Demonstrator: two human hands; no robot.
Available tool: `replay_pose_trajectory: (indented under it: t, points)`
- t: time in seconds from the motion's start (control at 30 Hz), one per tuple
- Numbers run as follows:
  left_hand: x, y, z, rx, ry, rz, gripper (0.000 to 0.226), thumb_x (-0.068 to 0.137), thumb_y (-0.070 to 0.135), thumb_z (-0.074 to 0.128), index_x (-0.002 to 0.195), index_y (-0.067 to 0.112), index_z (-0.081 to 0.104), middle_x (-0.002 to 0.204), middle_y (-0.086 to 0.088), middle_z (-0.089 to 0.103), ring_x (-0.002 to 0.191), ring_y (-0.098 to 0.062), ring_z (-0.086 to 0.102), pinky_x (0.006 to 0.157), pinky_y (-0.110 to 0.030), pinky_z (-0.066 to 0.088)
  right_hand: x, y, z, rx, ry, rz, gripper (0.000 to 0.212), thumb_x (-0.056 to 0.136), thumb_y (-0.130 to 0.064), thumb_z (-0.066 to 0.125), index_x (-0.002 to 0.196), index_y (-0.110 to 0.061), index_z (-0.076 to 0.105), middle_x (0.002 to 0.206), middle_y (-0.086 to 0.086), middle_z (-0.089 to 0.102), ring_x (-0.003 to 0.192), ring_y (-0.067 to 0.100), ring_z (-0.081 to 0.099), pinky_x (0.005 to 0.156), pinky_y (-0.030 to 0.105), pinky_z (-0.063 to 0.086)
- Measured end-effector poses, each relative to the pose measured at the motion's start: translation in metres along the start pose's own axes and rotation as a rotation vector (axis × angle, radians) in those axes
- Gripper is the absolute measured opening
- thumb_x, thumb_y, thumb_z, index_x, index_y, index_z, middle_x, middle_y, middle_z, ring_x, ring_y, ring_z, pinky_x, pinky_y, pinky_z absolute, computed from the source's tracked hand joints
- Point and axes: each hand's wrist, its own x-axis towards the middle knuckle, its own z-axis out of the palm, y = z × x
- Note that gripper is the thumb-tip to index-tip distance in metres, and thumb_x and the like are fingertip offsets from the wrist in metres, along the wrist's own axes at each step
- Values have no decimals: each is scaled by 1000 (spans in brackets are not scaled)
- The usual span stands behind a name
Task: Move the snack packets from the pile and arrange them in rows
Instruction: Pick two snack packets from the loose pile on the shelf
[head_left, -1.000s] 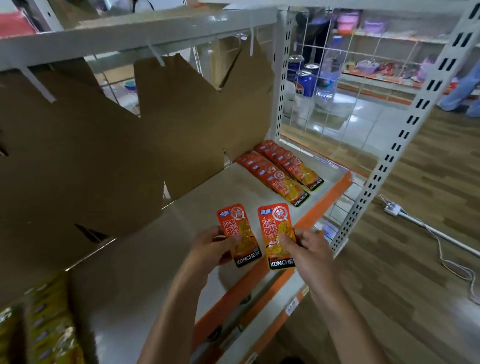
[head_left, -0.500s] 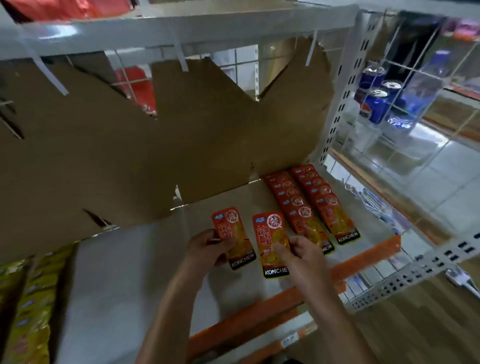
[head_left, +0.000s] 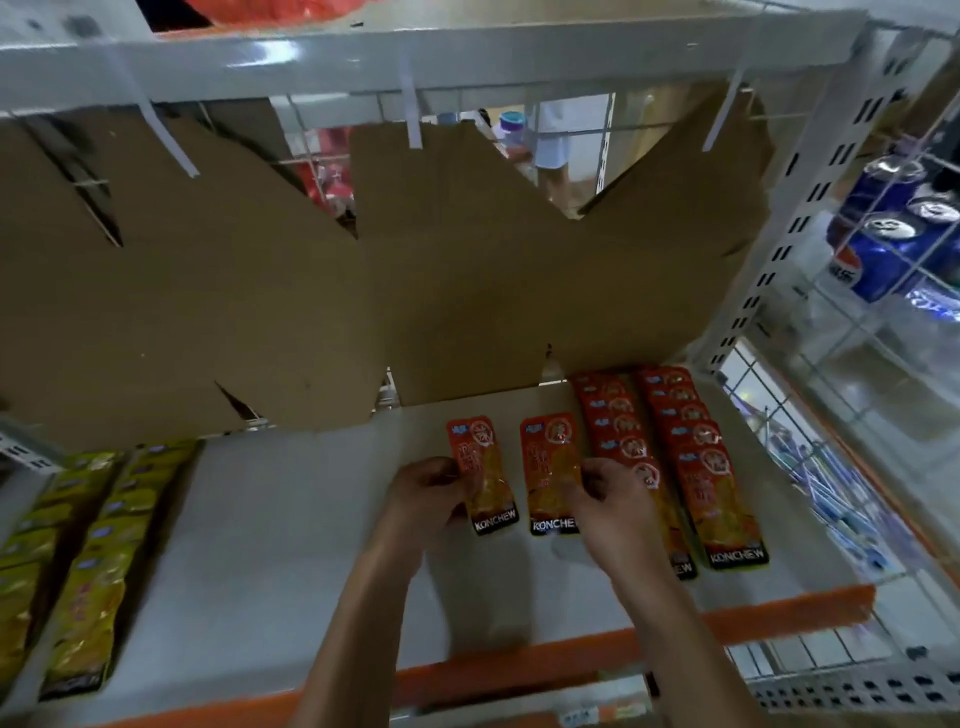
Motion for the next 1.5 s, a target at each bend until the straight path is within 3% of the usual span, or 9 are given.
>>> replay_pose_trajectory:
  t: [0.17,0.3,0.5,0.63,0.83,0.97,1.17,1.3,1.5]
  points:
    - [17,11,1,61,40,35,14,81,17,79,85,4,74,89,-20,75,89,-33,72,89,-51,55,22,-12,2,-132,-10,-59,5,93,-22,62,92,-25,57,86,-8,62,75,1,56,61,20,43]
    - [36,10,1,161,33,73,52,56,48,75,79,2,68,87,-24,70,75,-25,66,86,-58,54,41,-16,7,-221,-23,-86,6,89,-14,59,84,-16,62,76,-3,63,69,8,58,55,21,38]
    - [44,23,1,363,60,99,39,69,36,65,77,-2,64,64,-7,59,61,-18,53,63,-32,38,59,-20,23,-323,27,-122,23,91,-12,53,68,-10,53,61,1,55,52,9,53,42,15,30]
    - [54,24,2,451,112,132,18,80,29,68,83,11,72,80,-6,73,78,-21,69,71,-39,53,72,-17,33,-456,73,-89,18,92,-9,52,75,-9,54,68,4,57,57,16,55,46,23,33]
    - [65,23,5,500,169,181,14,88,32,66,95,20,69,91,8,70,81,-5,63,62,-17,44,83,-27,42,-690,81,-46,8,97,-11,50,100,-10,57,95,8,65,85,23,65,63,30,45]
    - [70,20,9,562,218,219,12,91,25,63,97,15,67,96,2,71,87,-15,64,72,-27,49,87,-31,46,-708,65,-64,5,97,-14,52,99,-11,55,101,10,61,84,24,62,62,30,40]
    - [73,16,13,673,281,255,33,92,28,64,120,11,60,114,-11,62,106,-29,61,92,-41,49,84,-29,49,-697,38,-87,14,94,-17,54,106,-10,54,109,10,53,88,26,60,62,31,43]
    - [70,5,16,810,286,533,57,84,23,73,138,16,53,133,-14,54,119,-34,52,101,-41,43,76,-30,55,-723,35,-88,22,91,-16,52,113,-11,52,114,11,48,98,26,52,64,31,40]
    - [59,4,29,936,277,769,28,67,15,86,83,15,63,74,-6,60,66,-33,58,60,-46,52,74,-27,62,-834,60,-160,20,95,-17,50,114,-12,56,114,7,52,105,25,49,69,29,37]
